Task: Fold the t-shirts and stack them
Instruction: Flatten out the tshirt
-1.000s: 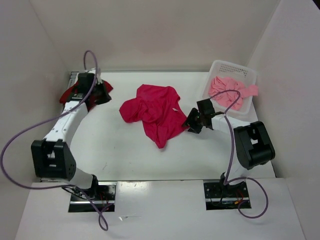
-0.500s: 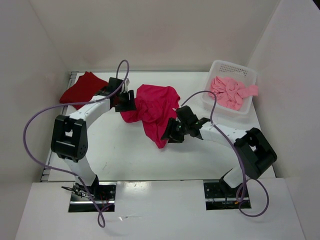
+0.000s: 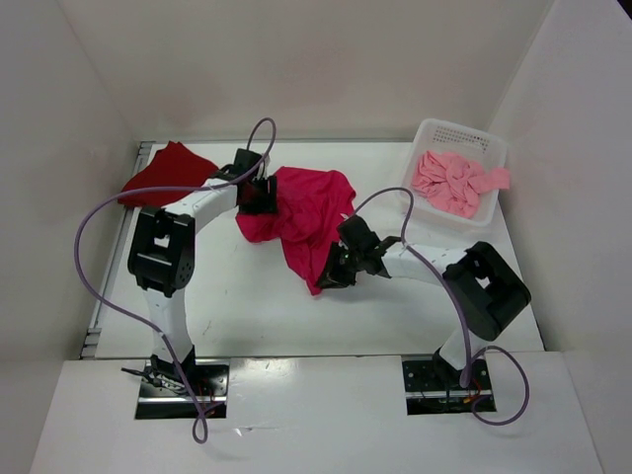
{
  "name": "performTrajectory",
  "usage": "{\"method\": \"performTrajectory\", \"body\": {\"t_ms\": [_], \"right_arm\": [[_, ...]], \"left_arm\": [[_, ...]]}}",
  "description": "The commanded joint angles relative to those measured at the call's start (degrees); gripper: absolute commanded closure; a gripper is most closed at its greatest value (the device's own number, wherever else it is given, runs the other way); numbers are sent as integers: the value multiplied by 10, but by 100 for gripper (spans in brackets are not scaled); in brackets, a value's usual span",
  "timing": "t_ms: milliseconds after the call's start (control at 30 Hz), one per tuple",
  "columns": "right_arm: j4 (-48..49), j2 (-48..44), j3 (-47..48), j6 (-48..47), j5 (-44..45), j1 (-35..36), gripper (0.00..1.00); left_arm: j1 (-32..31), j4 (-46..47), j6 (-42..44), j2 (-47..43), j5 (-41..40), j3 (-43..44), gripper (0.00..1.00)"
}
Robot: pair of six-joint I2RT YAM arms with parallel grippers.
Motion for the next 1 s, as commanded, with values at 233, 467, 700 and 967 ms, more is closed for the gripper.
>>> {"method": "performTrajectory", "body": {"t_ms": [233, 467, 700, 967], "right_arm": [[-27, -86, 7, 12, 41, 9, 100], [-121, -222, -82, 29, -23, 48, 100], [-207, -327, -176, 47, -62, 55, 98], [-236, -328, -113, 20, -31, 55, 64]], "left_arm": [[-10, 8, 16, 23, 10, 48, 85], [-10, -1, 22, -27, 3, 53, 100], [109, -15, 18, -192, 21, -32, 100], [206, -16, -12, -357, 14, -174, 73]]}}
